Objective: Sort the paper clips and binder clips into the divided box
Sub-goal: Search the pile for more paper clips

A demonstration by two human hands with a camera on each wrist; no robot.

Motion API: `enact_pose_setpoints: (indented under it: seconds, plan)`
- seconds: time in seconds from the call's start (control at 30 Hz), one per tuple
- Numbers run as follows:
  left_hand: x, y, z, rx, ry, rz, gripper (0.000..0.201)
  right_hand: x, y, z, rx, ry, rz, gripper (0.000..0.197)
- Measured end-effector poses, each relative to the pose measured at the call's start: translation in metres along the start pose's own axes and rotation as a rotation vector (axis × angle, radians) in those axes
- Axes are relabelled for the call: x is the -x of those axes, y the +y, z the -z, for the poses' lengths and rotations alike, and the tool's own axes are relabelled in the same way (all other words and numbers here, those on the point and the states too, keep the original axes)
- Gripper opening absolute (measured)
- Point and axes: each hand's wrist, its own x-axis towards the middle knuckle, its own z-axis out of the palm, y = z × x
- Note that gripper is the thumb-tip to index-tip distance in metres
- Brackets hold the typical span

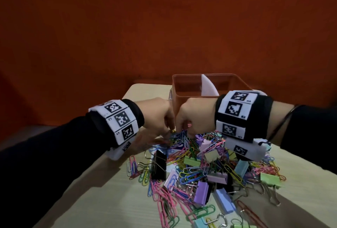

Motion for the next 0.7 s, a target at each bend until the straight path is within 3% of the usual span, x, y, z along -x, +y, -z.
enact_pose_setpoints:
  seconds: [0.13, 0.3, 0.57, 0.7]
  plan:
    - [0.000, 0.006, 0.000, -0.041, -0.035, 0.000, 0.029, -0.005, -0.006, -0.005, 0.062, -0.119, 0.027, 0.037]
    - [0.000, 0.011, -0.001, -0.109, -0.023, -0.020, 0.015, -0.009, -0.009, -0.011, 0.094, -0.134, 0.021, 0.023]
    - [0.002, 0.008, -0.001, -0.081, -0.015, -0.007, 0.031, -0.011, -0.007, -0.011, 0.063, -0.112, 0.046, 0.015]
    - [0.006, 0.002, 0.005, 0.088, -0.006, 0.008, 0.017, -0.006, 0.001, -0.011, -0.017, -0.007, 0.054, 0.008]
